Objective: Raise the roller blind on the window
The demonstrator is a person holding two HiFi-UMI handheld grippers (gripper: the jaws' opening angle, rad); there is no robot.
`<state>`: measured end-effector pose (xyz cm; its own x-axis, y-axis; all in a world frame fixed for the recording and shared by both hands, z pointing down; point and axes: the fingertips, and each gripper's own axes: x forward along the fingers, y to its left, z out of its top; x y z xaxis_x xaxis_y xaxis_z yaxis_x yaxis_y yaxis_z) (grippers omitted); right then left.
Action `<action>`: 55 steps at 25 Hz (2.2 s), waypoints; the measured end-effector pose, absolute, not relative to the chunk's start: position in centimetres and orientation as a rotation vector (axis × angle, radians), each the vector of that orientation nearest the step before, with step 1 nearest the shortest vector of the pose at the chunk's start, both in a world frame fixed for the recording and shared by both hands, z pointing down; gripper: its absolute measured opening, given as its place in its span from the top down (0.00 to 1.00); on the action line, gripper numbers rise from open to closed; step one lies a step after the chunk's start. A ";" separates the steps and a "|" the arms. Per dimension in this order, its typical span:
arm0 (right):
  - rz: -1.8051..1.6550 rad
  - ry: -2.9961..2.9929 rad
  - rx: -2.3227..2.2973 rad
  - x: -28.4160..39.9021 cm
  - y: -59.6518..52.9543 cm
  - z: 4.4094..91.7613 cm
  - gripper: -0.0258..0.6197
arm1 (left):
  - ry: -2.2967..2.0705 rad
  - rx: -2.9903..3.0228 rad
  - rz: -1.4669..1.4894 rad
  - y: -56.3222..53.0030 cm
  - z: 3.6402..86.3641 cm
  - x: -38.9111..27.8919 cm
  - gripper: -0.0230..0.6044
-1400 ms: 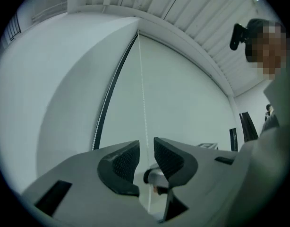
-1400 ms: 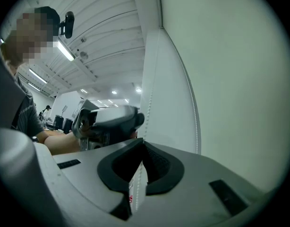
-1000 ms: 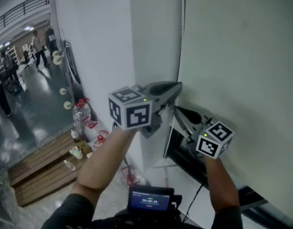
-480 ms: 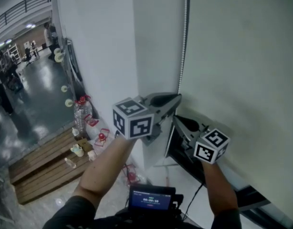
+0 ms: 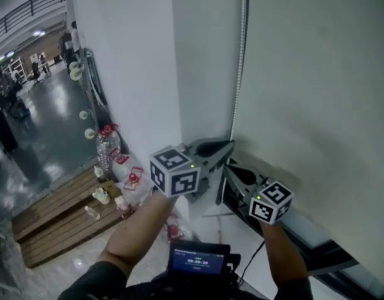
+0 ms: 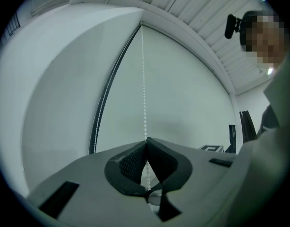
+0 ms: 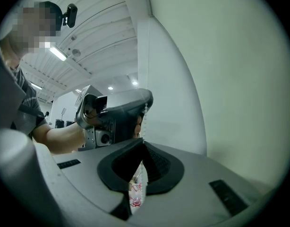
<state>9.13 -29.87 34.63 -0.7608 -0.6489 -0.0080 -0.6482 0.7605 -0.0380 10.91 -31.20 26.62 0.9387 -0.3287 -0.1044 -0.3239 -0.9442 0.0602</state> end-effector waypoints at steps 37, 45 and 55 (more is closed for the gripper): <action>0.089 2.928 -1.119 11.9 -29.4 26.5 0.83 | -0.514 3.012 -0.084 -30.1 32.8 10.0 0.97; 0.189 2.873 -1.001 9.5 -31.2 18.6 0.72 | -0.461 3.029 -0.076 -29.6 32.9 10.6 0.97; 0.130 2.837 -0.930 9.1 -31.4 16.8 0.95 | -0.444 3.031 -0.065 -29.4 32.8 10.6 0.97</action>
<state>9.12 -31.44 16.78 -0.7956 -0.5809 -0.1718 -0.5942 0.8036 0.0345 10.55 -29.38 32.79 0.9571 -0.2880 -0.0309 -0.2847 -0.9550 0.0828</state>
